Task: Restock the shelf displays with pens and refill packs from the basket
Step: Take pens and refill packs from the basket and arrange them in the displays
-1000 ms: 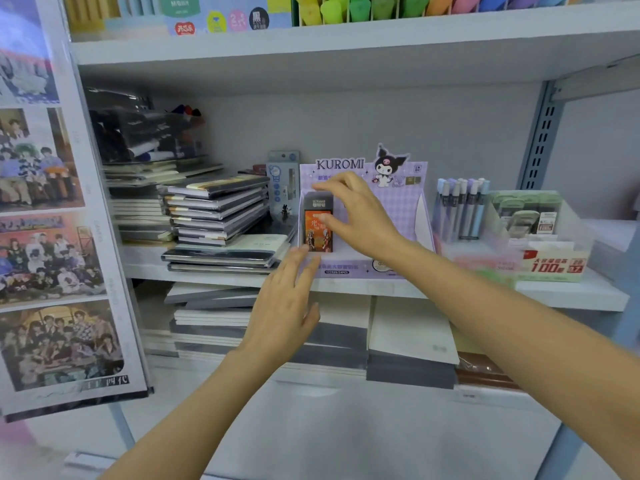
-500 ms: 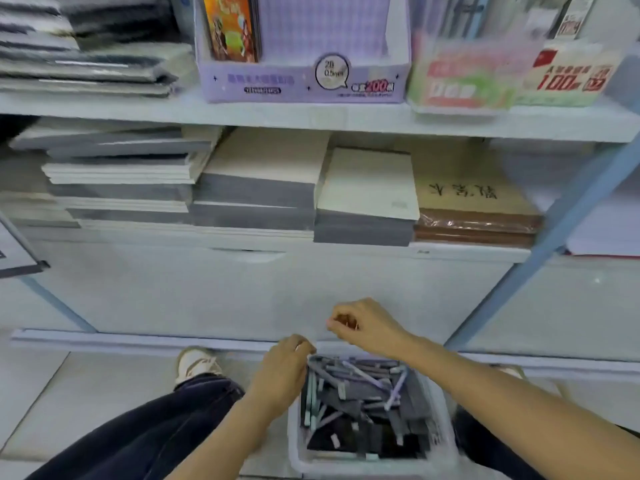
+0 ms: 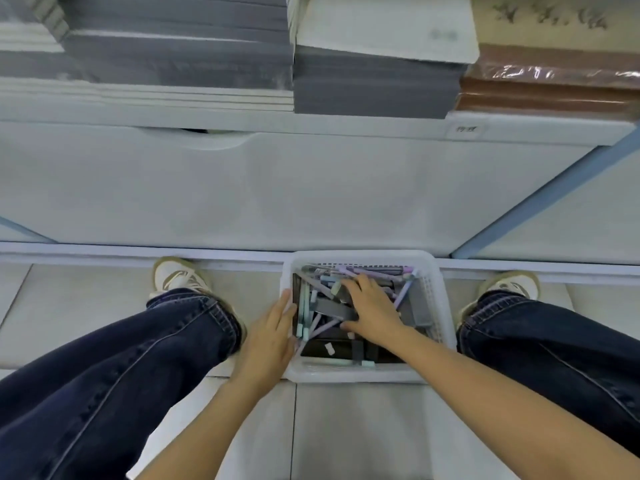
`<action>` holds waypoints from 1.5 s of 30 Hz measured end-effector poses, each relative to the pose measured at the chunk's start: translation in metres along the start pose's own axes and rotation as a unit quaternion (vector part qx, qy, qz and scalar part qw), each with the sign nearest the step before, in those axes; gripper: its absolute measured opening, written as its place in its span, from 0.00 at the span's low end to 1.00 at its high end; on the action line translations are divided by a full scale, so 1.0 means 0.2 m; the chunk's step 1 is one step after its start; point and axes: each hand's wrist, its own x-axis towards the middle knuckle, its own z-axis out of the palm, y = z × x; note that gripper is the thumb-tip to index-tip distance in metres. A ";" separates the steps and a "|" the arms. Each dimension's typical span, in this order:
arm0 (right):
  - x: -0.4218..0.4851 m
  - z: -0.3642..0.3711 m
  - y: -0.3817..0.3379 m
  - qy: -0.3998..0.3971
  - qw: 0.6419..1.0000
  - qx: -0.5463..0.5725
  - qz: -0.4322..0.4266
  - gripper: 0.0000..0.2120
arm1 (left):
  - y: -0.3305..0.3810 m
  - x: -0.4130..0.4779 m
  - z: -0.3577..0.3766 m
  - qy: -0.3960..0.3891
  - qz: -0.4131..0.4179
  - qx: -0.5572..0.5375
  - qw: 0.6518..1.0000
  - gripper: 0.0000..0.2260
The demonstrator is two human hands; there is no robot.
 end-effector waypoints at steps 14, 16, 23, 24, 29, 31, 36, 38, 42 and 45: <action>-0.05 -0.02 0.05 -0.009 0.997 0.060 -0.051 0.11 | -0.02 0.01 0.04 0.022 -0.014 -0.031 0.999 0.22; -0.05 -0.09 0.05 0.003 0.991 0.130 -0.032 0.05 | -0.01 0.01 0.02 0.021 -0.013 -0.032 0.999 0.21; -0.05 -0.36 -0.03 -0.026 0.902 0.430 -0.002 0.09 | 0.16 0.08 -0.13 0.044 -0.055 -0.307 0.949 0.16; -0.05 -0.37 -0.05 -0.039 0.899 0.435 -0.015 0.10 | 0.20 0.10 -0.15 -0.022 -0.080 -0.411 0.908 0.17; -0.04 -0.33 -0.14 -0.063 0.887 0.455 -0.046 0.09 | 0.24 0.10 -0.14 -0.123 -0.118 -0.570 0.804 0.06; -0.04 -0.27 -0.10 -0.021 0.904 0.427 0.005 0.12 | 0.18 0.08 -0.12 -0.080 -0.150 -0.561 0.810 0.05; -0.08 -0.06 0.02 -0.107 0.988 0.107 -0.009 0.23 | -0.01 0.07 -0.06 0.042 -0.240 -0.516 0.821 0.06; -0.08 -0.03 0.04 -0.110 0.992 0.061 0.004 0.20 | -0.03 0.08 -0.04 0.054 -0.262 -0.515 0.815 0.07; -0.03 -0.04 0.01 -0.063 0.993 0.101 0.008 0.19 | -0.05 0.09 -0.02 0.055 -0.278 -0.535 0.796 0.08; 0.04 -0.05 -0.11 -0.029 0.971 0.236 -0.006 0.23 | -0.06 0.10 -0.02 0.057 -0.274 -0.546 0.790 0.08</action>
